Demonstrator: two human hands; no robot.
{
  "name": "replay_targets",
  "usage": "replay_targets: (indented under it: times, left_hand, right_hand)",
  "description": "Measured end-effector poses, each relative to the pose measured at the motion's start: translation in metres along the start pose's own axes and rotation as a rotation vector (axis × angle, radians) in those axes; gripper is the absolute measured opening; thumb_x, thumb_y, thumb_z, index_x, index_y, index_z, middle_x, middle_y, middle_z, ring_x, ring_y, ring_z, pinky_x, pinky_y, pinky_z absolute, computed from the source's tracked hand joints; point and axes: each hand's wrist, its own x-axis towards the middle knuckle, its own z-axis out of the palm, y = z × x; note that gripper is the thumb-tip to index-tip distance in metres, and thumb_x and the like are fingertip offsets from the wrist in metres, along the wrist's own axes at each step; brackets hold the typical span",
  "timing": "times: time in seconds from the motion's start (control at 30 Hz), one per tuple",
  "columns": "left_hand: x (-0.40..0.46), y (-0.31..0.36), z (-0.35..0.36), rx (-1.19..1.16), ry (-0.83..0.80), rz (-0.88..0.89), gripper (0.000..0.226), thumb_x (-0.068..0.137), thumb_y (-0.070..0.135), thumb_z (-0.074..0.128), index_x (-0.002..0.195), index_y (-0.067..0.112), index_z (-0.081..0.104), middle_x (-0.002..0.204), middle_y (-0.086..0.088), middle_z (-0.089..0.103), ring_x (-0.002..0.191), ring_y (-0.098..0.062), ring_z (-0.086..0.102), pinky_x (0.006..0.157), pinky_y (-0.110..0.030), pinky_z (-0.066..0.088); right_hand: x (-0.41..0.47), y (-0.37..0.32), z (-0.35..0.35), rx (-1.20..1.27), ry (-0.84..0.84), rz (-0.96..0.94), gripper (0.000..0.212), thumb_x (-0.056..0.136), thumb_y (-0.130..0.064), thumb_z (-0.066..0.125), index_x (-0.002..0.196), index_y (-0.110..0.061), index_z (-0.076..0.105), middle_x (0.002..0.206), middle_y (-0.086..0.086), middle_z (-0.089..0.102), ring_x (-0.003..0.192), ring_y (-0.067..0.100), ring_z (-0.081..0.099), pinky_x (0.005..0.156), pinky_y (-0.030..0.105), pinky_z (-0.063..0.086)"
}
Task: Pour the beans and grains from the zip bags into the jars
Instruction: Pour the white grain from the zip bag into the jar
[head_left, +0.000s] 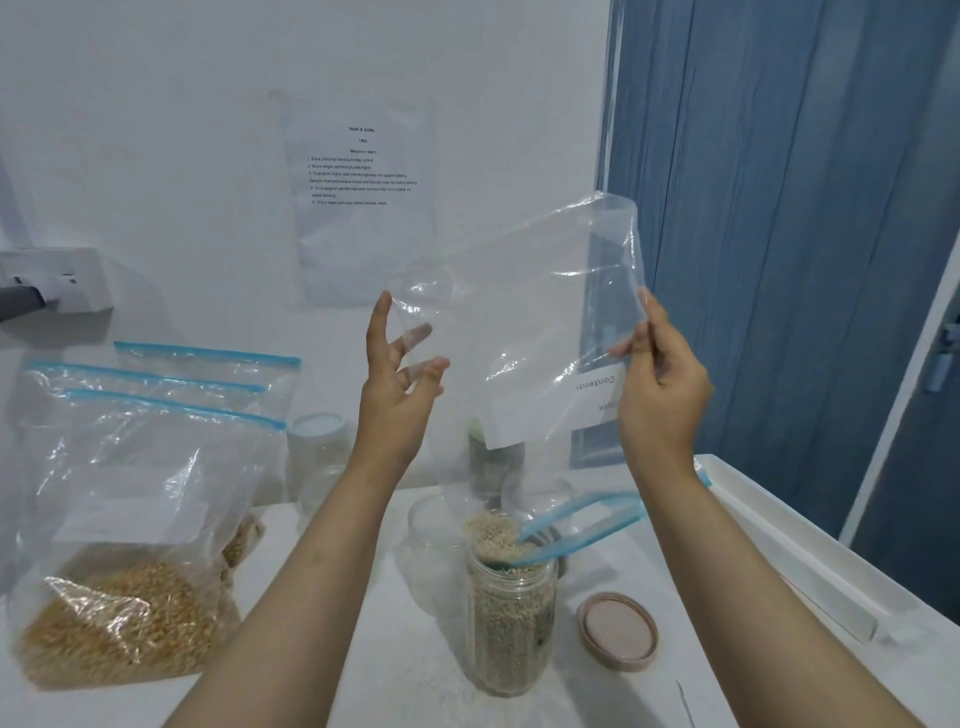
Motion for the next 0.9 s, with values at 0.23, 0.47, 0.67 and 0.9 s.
replay_targets:
  times: [0.23,0.47,0.67,0.9]
  left_hand:
    - [0.002,-0.001,0.002,0.031,0.024,0.003,0.076,0.100,0.006,0.054,0.136,0.067,0.025,0.133,0.006,0.057,0.100,-0.015,0.069,0.095,-0.043,0.056]
    - [0.008,0.004,0.007,0.054,0.022,0.009,0.069,0.102,0.006,0.051,0.150,0.048,0.024,0.132,0.009,0.057,0.098,-0.012,0.069,0.091,-0.034,0.058]
    - [-0.004,0.006,0.018,0.013,-0.002,0.011,0.073,0.101,0.017,0.056,0.140,0.064,0.017,0.135,0.009,0.056,0.103,-0.010,0.067,0.101,-0.042,0.052]
    - [-0.060,-0.033,0.033,0.011,-0.101,-0.132,0.075,0.096,0.027,0.061,0.135,0.073,0.017,0.130,0.024,0.054,0.110,-0.006,0.064,0.105,-0.049,0.048]
  right_hand:
    - [0.000,-0.001,-0.004,-0.035,0.009,0.004,0.034,0.105,-0.018,0.048,0.137,-0.026,0.058,0.074,-0.012,0.062,0.074,0.000,0.054,0.080,0.008,0.043]
    - [0.005,-0.005,-0.012,-0.008,-0.076,0.007,0.039,0.105,-0.024,0.050,0.144,-0.027,0.052,0.075,-0.015,0.061,0.077,0.001,0.055,0.083,0.011,0.044]
    - [-0.010,0.011,-0.056,-0.327,-0.355,-0.104,0.071,0.101,-0.026,0.058,0.152,-0.053,0.017,0.097,-0.006,0.060,0.090,-0.003,0.055,0.082,0.003,0.038]
    - [-0.018,0.022,-0.066,-0.230,-0.311,-0.108,0.050,0.099,-0.001,0.053,0.138,-0.032,0.056,0.091,0.003,0.055,0.084,0.009,0.054,0.083,0.016,0.042]
